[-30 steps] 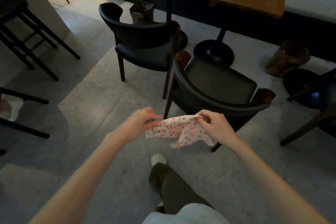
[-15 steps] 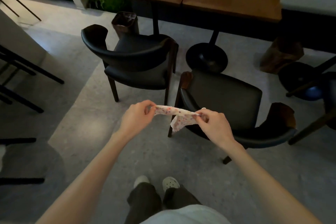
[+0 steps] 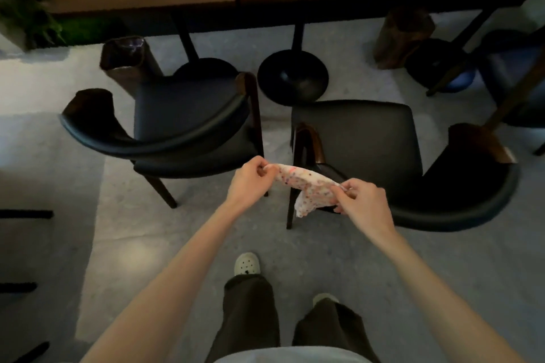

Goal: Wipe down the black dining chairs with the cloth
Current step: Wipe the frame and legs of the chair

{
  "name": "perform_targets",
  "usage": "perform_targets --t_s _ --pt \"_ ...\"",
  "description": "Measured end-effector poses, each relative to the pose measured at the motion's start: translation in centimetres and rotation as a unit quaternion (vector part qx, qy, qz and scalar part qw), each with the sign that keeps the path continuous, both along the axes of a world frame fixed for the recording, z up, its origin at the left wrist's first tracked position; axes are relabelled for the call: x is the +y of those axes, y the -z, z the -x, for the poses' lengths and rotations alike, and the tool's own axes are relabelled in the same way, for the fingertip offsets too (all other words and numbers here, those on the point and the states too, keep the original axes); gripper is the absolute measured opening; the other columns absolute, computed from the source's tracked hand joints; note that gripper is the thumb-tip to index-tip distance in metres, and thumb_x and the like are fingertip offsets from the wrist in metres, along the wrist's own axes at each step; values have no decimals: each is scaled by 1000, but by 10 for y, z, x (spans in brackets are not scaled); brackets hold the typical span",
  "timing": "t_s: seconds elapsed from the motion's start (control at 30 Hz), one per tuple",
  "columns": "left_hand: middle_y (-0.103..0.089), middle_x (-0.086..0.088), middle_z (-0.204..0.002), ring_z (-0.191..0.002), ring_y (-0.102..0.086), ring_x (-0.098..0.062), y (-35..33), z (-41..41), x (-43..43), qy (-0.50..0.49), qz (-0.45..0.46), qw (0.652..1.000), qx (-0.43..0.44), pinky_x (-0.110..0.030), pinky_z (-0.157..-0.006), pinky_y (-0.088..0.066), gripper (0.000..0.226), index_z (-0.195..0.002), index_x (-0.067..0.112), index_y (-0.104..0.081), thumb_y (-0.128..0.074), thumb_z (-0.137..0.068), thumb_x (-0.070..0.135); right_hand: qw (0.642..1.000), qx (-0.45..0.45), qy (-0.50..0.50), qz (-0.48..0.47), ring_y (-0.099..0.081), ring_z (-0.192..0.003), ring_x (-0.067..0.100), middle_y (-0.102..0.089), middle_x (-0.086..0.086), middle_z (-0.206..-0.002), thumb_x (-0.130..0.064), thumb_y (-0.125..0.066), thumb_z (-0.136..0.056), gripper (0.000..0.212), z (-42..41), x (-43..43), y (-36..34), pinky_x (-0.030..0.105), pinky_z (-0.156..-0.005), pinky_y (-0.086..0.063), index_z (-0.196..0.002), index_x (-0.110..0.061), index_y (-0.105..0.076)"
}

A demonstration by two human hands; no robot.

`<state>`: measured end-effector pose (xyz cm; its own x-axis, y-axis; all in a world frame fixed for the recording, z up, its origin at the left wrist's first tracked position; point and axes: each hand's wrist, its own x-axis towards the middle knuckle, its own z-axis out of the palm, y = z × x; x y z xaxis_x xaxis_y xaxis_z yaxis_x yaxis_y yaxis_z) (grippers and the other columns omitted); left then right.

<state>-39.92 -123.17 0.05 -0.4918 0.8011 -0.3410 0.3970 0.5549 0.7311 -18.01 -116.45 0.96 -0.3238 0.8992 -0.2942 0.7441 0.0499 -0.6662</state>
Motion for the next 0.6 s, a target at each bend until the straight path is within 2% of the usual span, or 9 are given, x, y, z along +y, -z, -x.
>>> perform_targets --t_s 0.17,0.23,0.37,0.43,0.53,0.57,0.6 --pt "-62 -3 -74 -62 -60 -14 33 35 2 -11 -10 999 -45 -32 -59 -47 25 -87 11 -57 -63 -91 35 993 67 81 45 -70 -64 2 -74 -2 -79 -22 -61 -94 15 35 -31 49 34 -71 -60 -93 -13 -73" --pt "-59 -1 -69 -53 -57 -9 56 43 5 -19 9 998 -67 -24 -51 -45 23 -83 15 -53 -62 -92 34 986 88 122 74 -72 -70 6 -75 -2 -83 -22 -60 -95 17 46 -35 78 40 -76 -60 -99 -12 -74" --pt "-64 -7 -69 -44 -60 -5 116 54 27 -61 31 981 -179 -19 -43 -49 20 -92 8 -54 -60 -94 26 956 138 200 162 -70 -89 13 -73 -5 -94 -25 -62 -94 15 63 -27 148 44 -90 -55 -103 -20 -72" --pt "-69 -14 -80 -56 -68 -11 153 54 41 -79 5 964 -255 -22 -50 -54 20 -98 4 -53 -59 -95 23 957 138 217 130 -65 -101 13 -68 -9 -103 -24 -61 -95 23 72 -19 183 34 -94 -51 -115 -17 -69" --pt "-71 -17 -99 -83 -72 -19 213 48 65 -66 -62 944 -318 -25 -67 -58 18 -103 4 -52 -55 -97 21 964 159 203 65 -47 -118 0 -58 -10 -122 -11 -53 -98 37 83 -3 233 5 -90 -34 -135 -12 -55" --pt "-69 -18 -105 -91 -71 -21 232 45 74 -57 -86 939 -329 -26 -73 -58 17 -101 6 -51 -55 -97 22 964 172 193 52 -40 -121 -5 -53 -10 -132 -9 -52 -98 44 87 4 248 0 -91 -28 -142 -14 -48" --pt "-67 -17 -110 -98 -68 -21 251 43 82 -44 -112 936 -331 -27 -79 -56 17 -99 9 -51 -56 -96 25 965 187 180 41 -35 -124 -7 -47 -11 -141 -8 -51 -98 51 91 11 263 2 -96 -25 -147 -18 -40"
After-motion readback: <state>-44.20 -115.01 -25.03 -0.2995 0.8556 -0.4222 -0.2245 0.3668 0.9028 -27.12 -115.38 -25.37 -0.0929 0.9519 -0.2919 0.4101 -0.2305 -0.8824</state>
